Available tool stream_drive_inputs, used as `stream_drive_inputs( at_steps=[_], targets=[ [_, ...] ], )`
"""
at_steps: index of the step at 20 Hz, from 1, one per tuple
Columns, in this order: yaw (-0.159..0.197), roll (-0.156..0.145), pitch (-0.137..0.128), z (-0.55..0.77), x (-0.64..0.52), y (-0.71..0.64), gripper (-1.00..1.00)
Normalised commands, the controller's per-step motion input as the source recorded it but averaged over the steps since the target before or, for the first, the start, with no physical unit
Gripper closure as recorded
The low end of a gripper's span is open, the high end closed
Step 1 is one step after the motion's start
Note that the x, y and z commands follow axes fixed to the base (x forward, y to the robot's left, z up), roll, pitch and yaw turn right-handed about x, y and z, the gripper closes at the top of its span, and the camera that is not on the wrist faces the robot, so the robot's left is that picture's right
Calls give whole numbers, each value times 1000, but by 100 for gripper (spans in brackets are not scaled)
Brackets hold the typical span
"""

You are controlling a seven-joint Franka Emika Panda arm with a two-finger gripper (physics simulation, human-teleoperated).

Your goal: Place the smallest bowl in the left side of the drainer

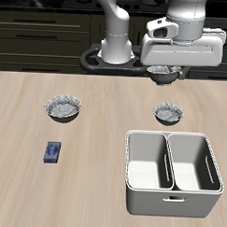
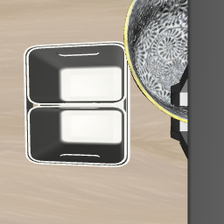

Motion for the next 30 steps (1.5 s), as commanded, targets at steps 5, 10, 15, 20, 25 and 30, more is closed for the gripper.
stream_drive_inputs(
  at_steps=[5,10,15,20,25,30],
  targets=[
    [8,29,-16,211,178,271,100],
    [21,27,-6,57,193,180,100],
    [-34,-10,-1,60,265,76,100],
    [-14,6,11,24,239,53,100],
    [16,18,29,-117,274,51,100],
    [-5,2,14,-150,233,56,100]
  ],
)
